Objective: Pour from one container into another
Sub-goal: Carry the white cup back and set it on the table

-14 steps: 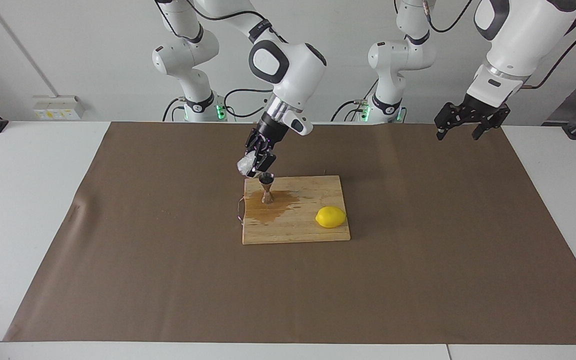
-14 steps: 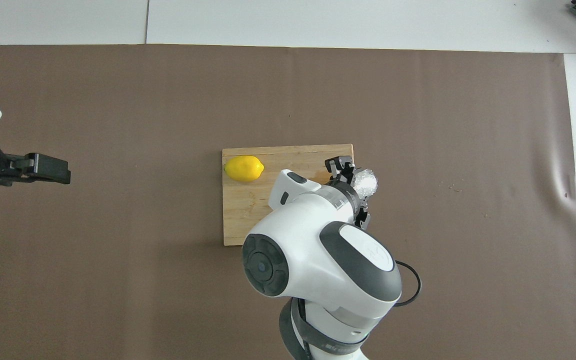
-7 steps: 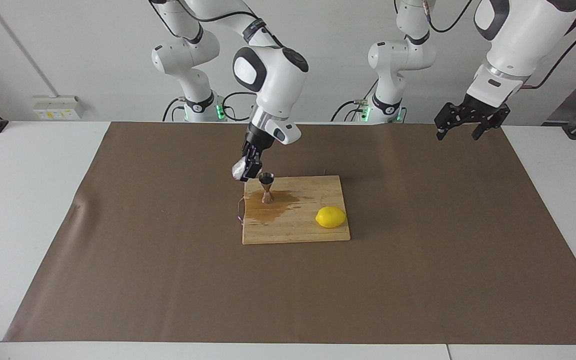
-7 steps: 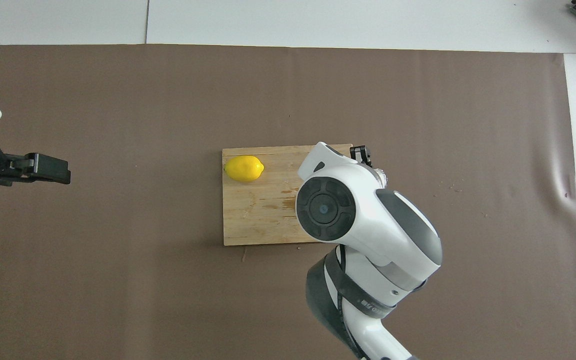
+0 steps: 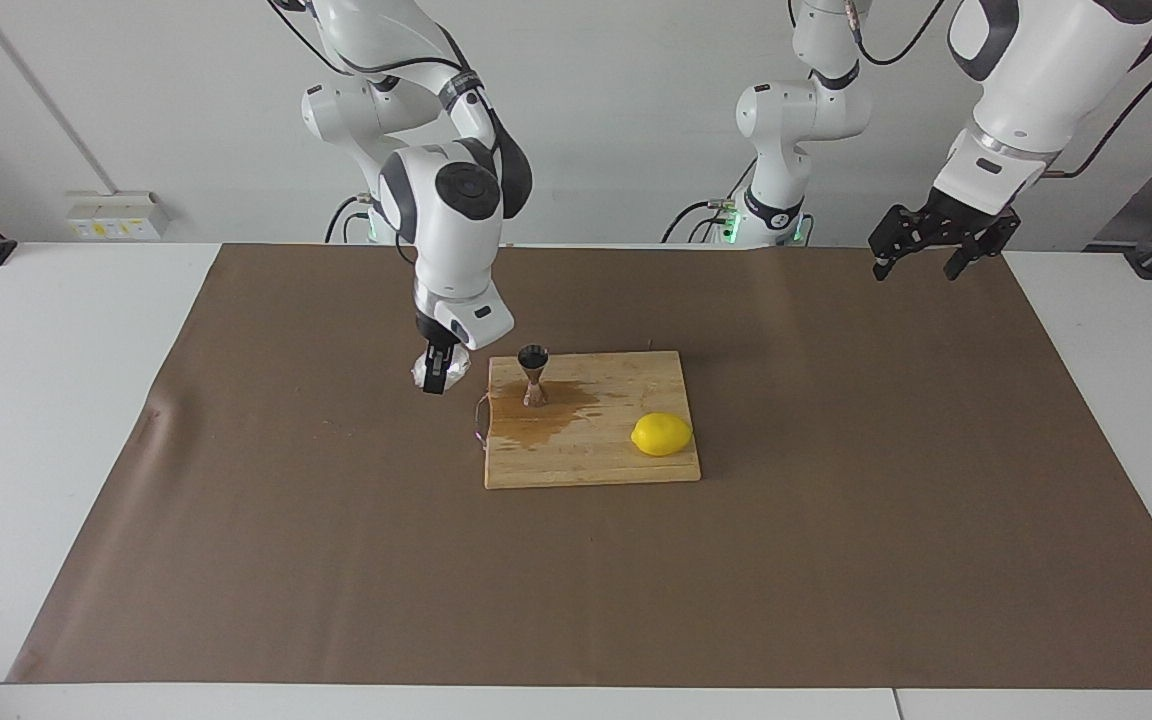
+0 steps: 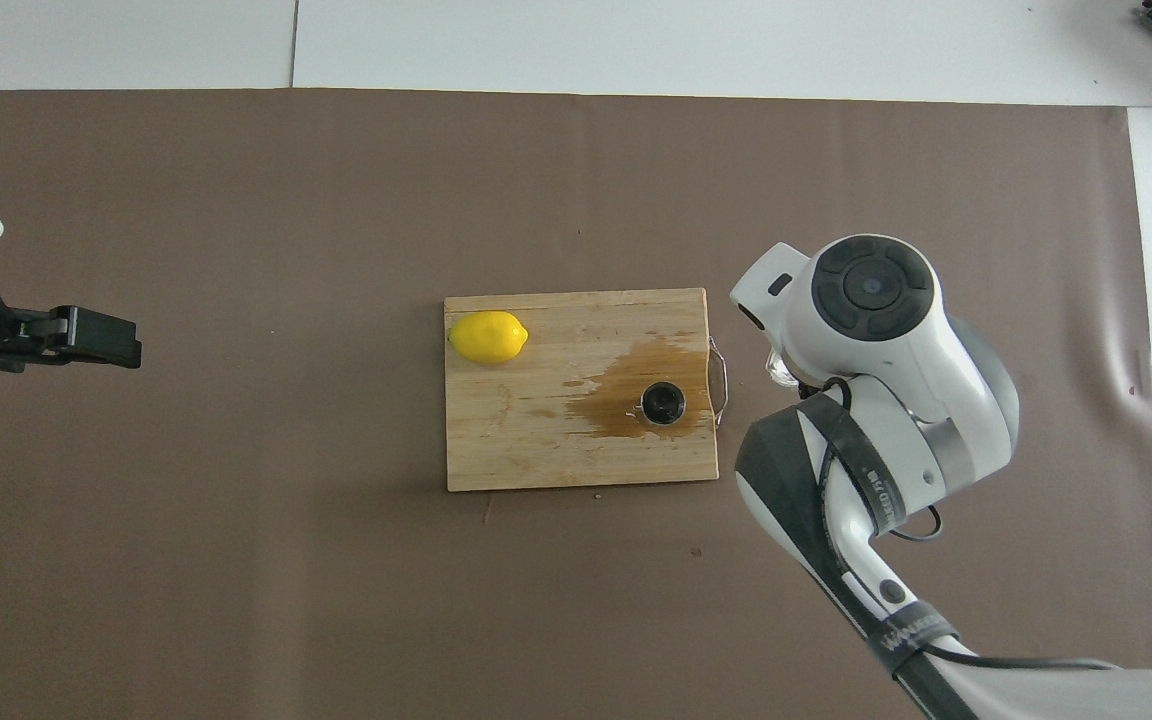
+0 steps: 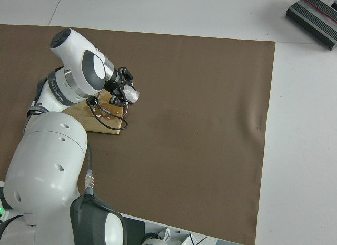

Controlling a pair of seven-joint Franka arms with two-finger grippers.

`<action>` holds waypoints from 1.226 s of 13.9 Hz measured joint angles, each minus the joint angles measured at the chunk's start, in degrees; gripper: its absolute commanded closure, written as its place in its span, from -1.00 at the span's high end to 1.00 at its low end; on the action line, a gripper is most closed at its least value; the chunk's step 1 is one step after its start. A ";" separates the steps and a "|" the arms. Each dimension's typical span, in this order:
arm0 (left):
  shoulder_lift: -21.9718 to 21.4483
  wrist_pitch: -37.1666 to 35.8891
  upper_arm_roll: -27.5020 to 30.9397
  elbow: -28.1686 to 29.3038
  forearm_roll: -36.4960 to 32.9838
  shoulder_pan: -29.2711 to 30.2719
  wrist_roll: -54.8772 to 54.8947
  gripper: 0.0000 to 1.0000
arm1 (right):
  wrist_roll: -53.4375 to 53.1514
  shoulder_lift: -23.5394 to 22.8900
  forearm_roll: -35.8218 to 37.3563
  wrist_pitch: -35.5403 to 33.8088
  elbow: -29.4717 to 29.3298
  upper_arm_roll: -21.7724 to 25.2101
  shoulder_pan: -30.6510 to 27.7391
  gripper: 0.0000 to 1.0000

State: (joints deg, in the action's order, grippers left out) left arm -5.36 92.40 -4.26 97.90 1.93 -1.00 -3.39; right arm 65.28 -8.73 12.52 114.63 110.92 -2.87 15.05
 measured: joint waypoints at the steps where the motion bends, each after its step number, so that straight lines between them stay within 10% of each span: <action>1: 0.00 0.00 0.00 0.00 0.00 0.00 0.00 1.00 | 3.69 0.00 -1.98 1.25 0.99 0.03 -2.50 -1.00; 12: 0.00 0.00 0.00 0.00 0.00 0.00 0.00 1.00 | 35.75 0.86 -21.64 17.56 16.31 0.22 -21.06 -1.00; 13: 0.00 0.00 0.00 0.00 0.00 0.00 0.00 1.00 | 36.41 0.87 -21.80 18.49 17.14 0.21 -21.45 -0.85; 14: 0.00 0.00 0.00 0.00 0.00 0.00 0.00 1.00 | 36.49 0.88 -21.86 19.02 17.66 0.19 -21.49 0.98; 17: 0.00 0.00 0.00 0.00 0.00 0.00 0.00 1.00 | 36.49 1.12 -22.02 19.50 18.28 -0.07 -21.45 1.00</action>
State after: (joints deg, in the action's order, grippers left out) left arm -5.36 92.40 -4.26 97.90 1.93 -1.00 -3.39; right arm 101.77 -7.61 -9.50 134.13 129.20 -2.94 -6.39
